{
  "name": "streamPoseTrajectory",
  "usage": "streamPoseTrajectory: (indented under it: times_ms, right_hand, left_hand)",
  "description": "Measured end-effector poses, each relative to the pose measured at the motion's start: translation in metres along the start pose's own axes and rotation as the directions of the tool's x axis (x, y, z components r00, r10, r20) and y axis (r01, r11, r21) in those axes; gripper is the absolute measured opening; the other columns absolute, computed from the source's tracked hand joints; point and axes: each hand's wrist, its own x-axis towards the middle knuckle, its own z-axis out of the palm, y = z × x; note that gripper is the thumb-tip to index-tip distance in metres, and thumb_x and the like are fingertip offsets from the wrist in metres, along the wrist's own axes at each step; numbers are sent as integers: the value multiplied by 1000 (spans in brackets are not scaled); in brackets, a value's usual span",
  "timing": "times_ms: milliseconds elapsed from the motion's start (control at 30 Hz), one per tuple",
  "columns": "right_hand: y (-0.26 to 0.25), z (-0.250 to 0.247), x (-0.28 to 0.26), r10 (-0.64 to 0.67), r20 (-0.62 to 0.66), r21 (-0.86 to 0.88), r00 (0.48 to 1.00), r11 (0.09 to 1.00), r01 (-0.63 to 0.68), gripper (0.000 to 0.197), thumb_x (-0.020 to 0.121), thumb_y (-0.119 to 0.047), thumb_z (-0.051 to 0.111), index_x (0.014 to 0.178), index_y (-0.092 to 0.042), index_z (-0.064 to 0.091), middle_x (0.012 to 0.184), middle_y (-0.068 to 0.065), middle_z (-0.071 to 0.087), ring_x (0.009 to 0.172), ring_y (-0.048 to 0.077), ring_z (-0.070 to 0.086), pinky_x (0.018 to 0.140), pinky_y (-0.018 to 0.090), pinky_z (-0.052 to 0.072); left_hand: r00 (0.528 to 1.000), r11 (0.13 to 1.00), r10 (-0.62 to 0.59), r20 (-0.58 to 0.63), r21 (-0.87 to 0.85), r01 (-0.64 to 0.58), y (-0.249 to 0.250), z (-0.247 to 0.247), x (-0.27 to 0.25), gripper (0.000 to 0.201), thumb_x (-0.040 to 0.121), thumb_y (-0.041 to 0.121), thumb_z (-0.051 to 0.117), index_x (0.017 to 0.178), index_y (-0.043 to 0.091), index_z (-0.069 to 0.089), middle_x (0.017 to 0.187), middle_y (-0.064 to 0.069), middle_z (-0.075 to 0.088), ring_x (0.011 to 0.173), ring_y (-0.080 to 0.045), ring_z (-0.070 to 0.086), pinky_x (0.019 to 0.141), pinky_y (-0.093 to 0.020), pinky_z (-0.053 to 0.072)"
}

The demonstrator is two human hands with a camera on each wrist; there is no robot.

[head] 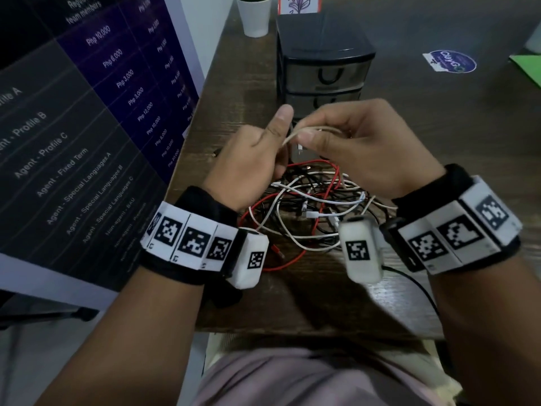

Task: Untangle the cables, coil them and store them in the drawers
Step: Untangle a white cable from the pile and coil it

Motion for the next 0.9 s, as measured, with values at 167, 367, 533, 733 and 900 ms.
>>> streamPoseTrajectory:
  times_ms: [167,367,533,733,900]
  right_hand:
    - [9,4,5,-52,-236,142,970,986,88,7,85,-13,75,92,-13,72,82,-4,72,75,4,66,72,21,53]
    - [24,22,12,-18,-263,-11,965,1000,15,13,98,-21,59,92,-22,71,77,-8,70,72,10,62,67,34,49]
    - [35,40,4,125,-98,-79,987,988,-132,30,102,-22,51,75,-31,59,51,-23,51,50,-3,45,54,18,31]
    - [34,30,6,139,-86,-129,987,980,-149,25,101,-27,51,81,-28,66,57,-19,54,57,-3,47,62,20,35]
    - [23,39,0,103,90,-243,991,967,-79,22,100,-28,54,80,-27,64,68,-11,62,65,1,55,63,22,40]
  left_hand:
    - [985,967,124,119,-236,-94,6,3,-5,65,106,38,35,49,5,36,46,-7,29,40,-18,28,42,-22,26]
    - [980,831,178,93,-547,-99,12,6,-3,54,106,30,29,54,16,28,40,6,25,36,-13,18,40,-20,19]
    - [988,728,153,-19,-674,-126,8,8,4,49,103,38,26,59,19,37,45,5,28,41,-15,23,43,-29,21]
    - [983,646,141,-122,-741,-184,5,9,8,37,107,25,25,77,13,44,53,8,37,49,-11,38,51,-25,38]
    - [980,626,44,-192,-760,-177,8,17,11,23,106,16,33,89,10,47,63,5,43,57,-10,44,55,-24,40]
